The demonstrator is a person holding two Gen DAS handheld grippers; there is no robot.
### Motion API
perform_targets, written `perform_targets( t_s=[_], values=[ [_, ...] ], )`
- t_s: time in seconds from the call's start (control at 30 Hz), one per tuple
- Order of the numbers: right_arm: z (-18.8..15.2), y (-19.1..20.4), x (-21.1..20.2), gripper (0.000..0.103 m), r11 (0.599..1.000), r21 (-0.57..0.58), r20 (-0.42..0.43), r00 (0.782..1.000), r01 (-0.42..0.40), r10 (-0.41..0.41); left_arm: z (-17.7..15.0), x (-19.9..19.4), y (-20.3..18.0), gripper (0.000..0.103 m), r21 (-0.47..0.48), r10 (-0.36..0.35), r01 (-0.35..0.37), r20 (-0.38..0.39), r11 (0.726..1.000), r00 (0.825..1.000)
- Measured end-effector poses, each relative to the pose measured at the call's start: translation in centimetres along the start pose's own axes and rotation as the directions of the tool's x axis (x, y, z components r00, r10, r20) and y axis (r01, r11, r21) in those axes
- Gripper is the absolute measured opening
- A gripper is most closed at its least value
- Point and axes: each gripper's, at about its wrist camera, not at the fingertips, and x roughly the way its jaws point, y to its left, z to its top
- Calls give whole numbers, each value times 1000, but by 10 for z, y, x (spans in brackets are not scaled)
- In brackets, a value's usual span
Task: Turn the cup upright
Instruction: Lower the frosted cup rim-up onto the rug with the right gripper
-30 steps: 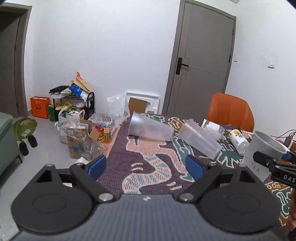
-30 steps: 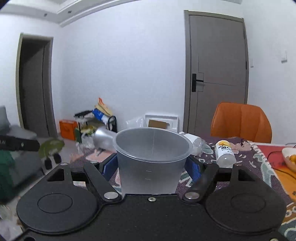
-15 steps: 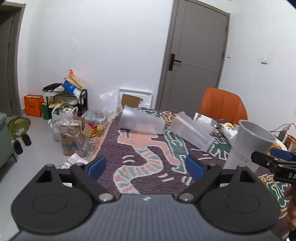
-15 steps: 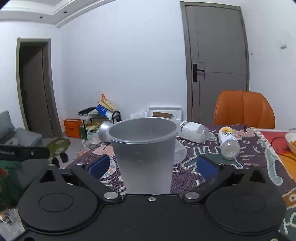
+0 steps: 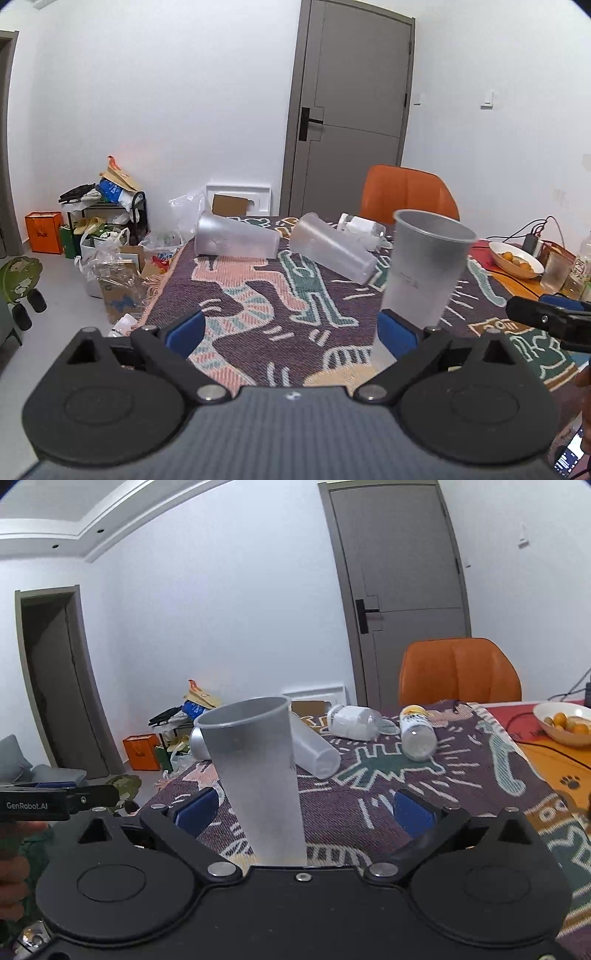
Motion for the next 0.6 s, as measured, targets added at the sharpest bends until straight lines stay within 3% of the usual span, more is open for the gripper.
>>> perform_targets(
  t_s=[0.23, 0.6],
  values=[
    [-4, 0, -27, 103, 1000, -25, 1, 1000, -11, 11, -8, -30, -14, 103, 13, -19, 18, 44, 1000, 999],
    [-8, -1, -71, 103, 999, -25, -17, 1000, -21, 20, -19, -63, -25, 103, 31, 6, -7, 34, 1000, 999]
  ],
)
